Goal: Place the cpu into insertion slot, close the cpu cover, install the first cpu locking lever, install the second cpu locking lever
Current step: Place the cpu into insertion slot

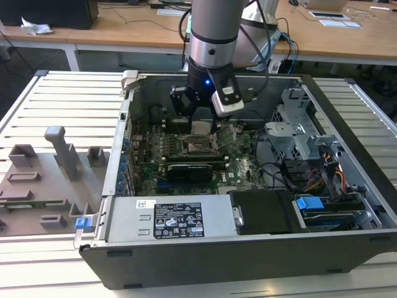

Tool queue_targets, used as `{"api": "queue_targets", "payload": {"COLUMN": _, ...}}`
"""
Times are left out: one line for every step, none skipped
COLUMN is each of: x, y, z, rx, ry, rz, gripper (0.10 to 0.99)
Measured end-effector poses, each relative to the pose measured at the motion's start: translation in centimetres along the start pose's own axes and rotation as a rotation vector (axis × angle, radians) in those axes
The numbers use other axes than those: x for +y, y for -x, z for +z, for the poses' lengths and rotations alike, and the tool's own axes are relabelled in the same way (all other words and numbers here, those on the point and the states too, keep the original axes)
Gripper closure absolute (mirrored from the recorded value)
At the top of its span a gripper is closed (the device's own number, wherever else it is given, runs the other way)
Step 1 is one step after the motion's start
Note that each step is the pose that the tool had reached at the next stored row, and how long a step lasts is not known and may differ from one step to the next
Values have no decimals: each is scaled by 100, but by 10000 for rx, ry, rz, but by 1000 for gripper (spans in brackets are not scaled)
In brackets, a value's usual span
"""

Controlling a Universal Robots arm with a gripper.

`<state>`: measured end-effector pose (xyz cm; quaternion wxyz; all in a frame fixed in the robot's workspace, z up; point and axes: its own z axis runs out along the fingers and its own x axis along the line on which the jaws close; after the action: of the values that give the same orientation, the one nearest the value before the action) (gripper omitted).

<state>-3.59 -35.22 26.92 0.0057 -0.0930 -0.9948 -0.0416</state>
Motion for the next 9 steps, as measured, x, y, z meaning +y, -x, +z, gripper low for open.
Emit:
{"api": "queue_targets", "payload": {"x": 0, "y": 0, "z": 1, "rx": -16, "ry": 3, "rz": 182, "gripper": 541}}
{"api": "queue_targets", "payload": {"x": 0, "y": 0, "z": 1, "rx": -28, "ry": 3, "rz": 336, "gripper": 541}}
{"api": "queue_targets", "payload": {"x": 0, "y": 0, "z": 1, "rx": -45, "ry": 7, "rz": 533, "gripper": 541}}
{"api": "queue_targets", "payload": {"x": 0, "y": 0, "z": 1, "rx": -55, "ry": 9, "rz": 655, "gripper": 541}}
{"api": "queue_targets", "payload": {"x": 0, "y": 0, "z": 1, "rx": -61, "ry": 10, "rz": 739, "gripper": 541}}
{"api": "queue_targets", "payload": {"x": 0, "y": 0, "z": 2, "rx": -73, "ry": 12, "rz": 881, "gripper": 541}}
{"api": "queue_targets", "payload": {"x": 0, "y": 0, "z": 2, "rx": -85, "ry": 13, "rz": 1023, "gripper": 541}}
{"api": "queue_targets", "payload": {"x": 0, "y": 0, "z": 2, "rx": -96, "ry": 16, "rz": 1148, "gripper": 541}}
{"api": "queue_targets", "payload": {"x": 0, "y": 0, "z": 3, "rx": -103, "ry": 17, "rz": 1238, "gripper": 541}}
